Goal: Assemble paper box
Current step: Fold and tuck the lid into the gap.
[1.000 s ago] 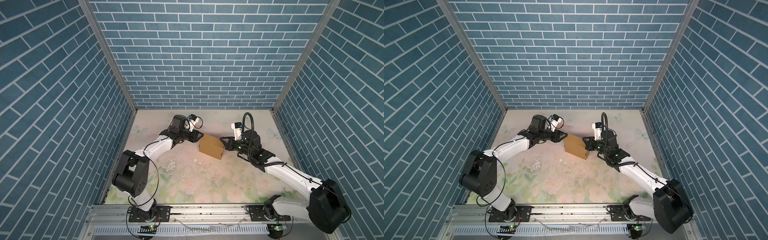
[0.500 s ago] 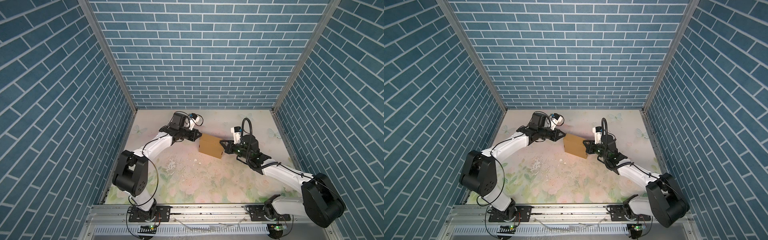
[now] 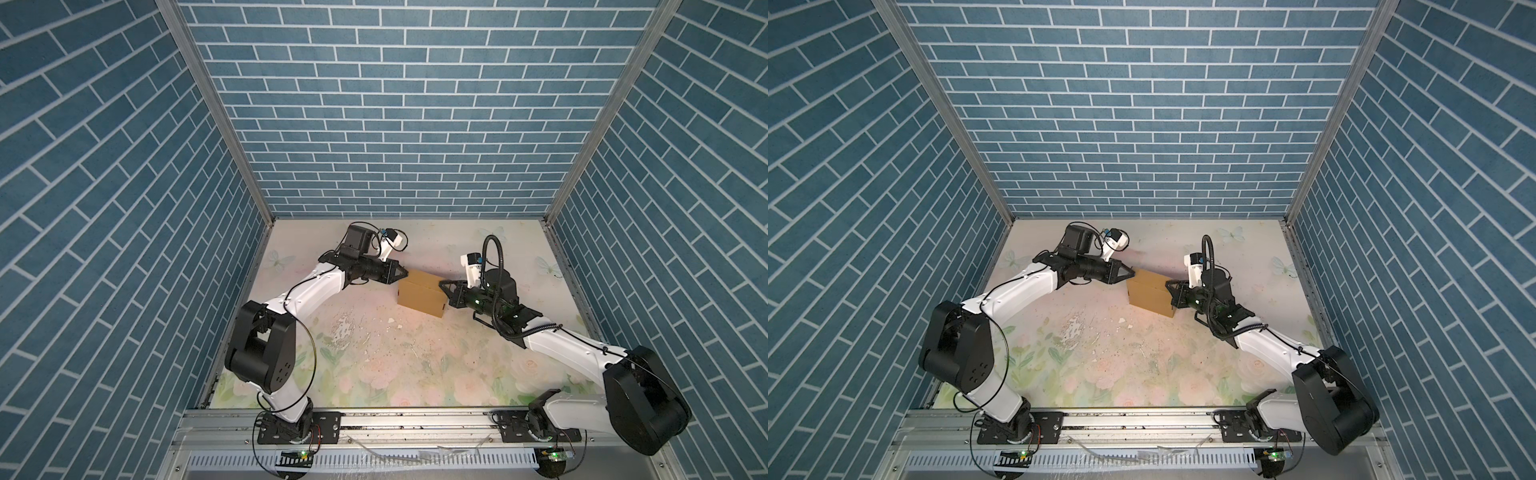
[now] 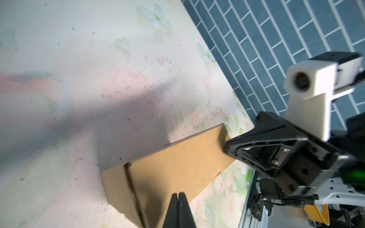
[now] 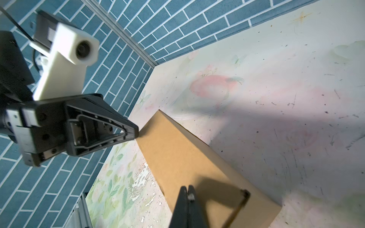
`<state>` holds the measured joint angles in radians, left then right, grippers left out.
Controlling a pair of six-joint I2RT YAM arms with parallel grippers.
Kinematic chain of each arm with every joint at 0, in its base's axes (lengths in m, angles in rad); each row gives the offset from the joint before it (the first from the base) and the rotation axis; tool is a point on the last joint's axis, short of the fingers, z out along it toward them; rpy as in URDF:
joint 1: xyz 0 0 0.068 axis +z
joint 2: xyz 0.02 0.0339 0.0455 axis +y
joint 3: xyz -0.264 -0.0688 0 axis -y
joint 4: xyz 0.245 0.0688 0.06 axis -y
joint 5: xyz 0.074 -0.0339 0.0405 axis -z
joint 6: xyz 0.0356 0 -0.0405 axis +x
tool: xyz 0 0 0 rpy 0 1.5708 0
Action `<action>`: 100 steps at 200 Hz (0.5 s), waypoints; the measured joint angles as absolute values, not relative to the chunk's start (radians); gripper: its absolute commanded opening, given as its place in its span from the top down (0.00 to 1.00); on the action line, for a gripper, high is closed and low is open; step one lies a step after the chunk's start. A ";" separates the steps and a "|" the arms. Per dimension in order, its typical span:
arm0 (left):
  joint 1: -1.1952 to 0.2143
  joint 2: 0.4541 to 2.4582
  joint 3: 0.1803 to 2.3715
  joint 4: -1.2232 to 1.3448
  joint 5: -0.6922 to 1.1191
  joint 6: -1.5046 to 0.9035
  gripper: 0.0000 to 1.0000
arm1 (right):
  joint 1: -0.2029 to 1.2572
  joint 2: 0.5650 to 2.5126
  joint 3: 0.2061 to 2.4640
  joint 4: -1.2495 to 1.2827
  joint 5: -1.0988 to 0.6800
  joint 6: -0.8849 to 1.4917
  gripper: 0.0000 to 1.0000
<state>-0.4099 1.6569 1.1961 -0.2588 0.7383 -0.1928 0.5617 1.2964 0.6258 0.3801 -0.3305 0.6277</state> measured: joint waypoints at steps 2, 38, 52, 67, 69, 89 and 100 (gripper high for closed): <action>-0.410 1.657 1.188 -0.250 0.741 -0.194 1.00 | 0.562 1.296 0.626 0.380 -0.331 0.627 1.00; -0.412 1.638 1.145 -0.173 0.718 -0.194 1.00 | 0.561 1.295 0.628 0.376 -0.330 0.627 1.00; -0.412 1.638 1.149 -0.174 0.717 -0.195 1.00 | 0.561 1.293 0.630 0.367 -0.330 0.622 1.00; -0.412 1.639 1.169 -0.204 0.715 -0.200 1.00 | 0.561 1.291 0.634 0.357 -0.329 0.620 1.00; -0.412 1.639 1.174 -0.209 0.715 -0.201 1.00 | 0.561 1.291 0.634 0.355 -0.329 0.620 1.00; -0.407 1.649 1.235 -0.284 0.703 -0.203 1.00 | 0.559 1.290 0.638 0.347 -0.329 0.620 1.00; -0.405 1.651 1.260 -0.303 0.696 -0.202 1.00 | 0.558 1.290 0.645 0.334 -0.330 0.619 1.00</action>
